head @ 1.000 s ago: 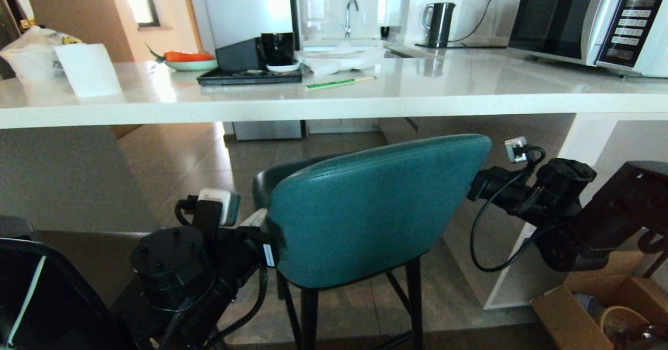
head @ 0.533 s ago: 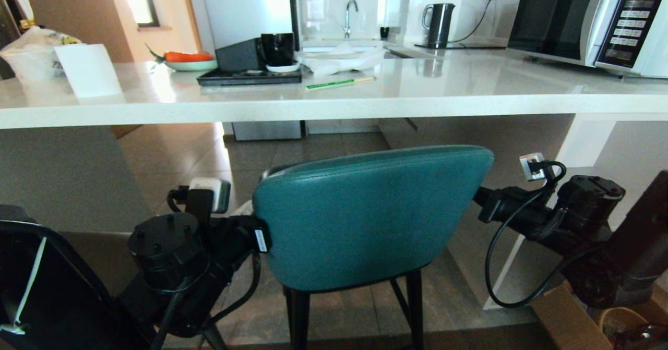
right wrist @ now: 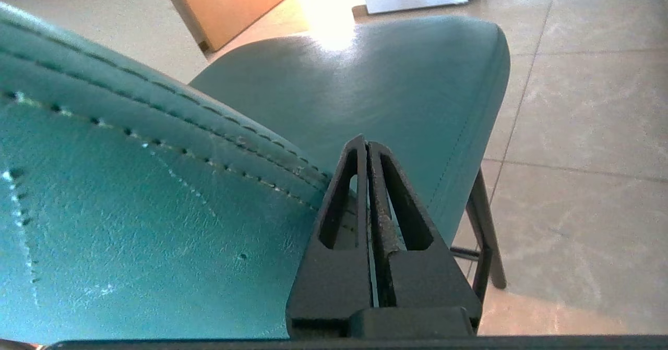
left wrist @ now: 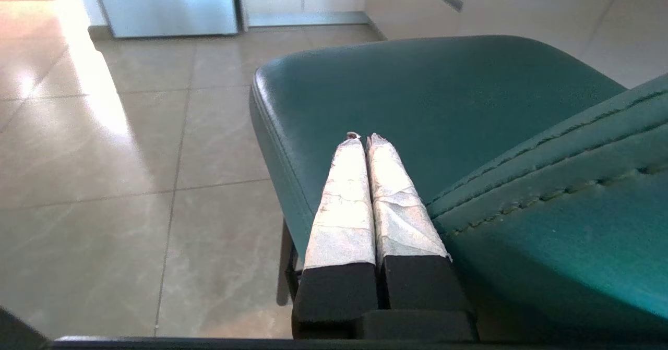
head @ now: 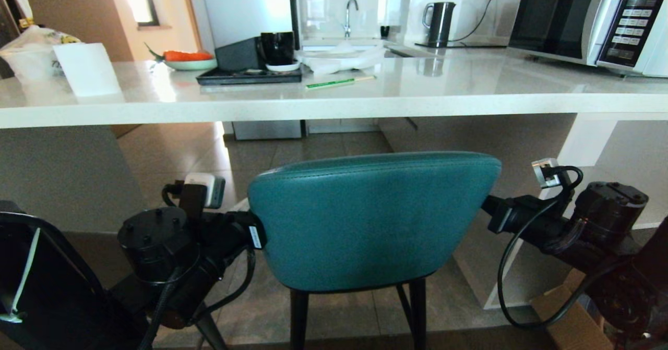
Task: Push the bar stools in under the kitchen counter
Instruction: Pull the blue chair out from under the dining table
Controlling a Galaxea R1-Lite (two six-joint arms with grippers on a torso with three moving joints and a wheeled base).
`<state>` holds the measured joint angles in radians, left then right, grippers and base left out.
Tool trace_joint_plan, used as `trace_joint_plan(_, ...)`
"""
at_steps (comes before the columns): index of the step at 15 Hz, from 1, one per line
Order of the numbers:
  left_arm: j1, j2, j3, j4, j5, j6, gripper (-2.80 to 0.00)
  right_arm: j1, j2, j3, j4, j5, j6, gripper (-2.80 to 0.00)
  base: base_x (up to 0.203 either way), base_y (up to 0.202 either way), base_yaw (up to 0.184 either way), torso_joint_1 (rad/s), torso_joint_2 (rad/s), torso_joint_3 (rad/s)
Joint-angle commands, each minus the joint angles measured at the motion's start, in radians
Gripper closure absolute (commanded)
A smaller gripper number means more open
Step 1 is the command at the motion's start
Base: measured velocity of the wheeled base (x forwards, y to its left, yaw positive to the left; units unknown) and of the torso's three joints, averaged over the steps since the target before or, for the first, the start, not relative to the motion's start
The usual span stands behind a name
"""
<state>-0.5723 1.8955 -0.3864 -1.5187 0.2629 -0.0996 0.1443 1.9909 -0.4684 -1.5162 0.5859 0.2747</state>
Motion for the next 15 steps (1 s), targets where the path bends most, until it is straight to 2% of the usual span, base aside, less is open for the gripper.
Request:
trace_joint_plan(1, 0.002, -0.018, 0.006, -0.011, -0.041, -0.013, 0.0, 0.062, -0.034, 0.021, -0.014, -0.037, 0.003, 0.0, 0.0, 0.0, 0.0, 0.0, 0.0, 0.0)
trace_joint_plan(3, -0.003, -0.019, 0.018, -0.011, -0.065, -0.015, 0.0, 0.079, -0.036, 0.032, -0.014, -0.154, 0.005, 0.0, 0.0, 0.0, 0.0, 0.0, 0.0, 0.0)
trace_joint_plan(4, -0.003, -0.015, 0.021, -0.011, -0.067, -0.014, 0.0, 0.081, -0.038, 0.047, -0.014, -0.177, 0.01, 0.0, 0.0, 0.0, 0.0, 0.0, 0.0, 0.0)
trace_joint_plan(15, -0.026, -0.018, 0.031, -0.011, -0.065, 0.0, 0.0, 0.1, -0.055, 0.068, -0.014, -0.2, 0.034, 0.0, 0.0, 0.0, 0.0, 0.0, 0.0, 0.0)
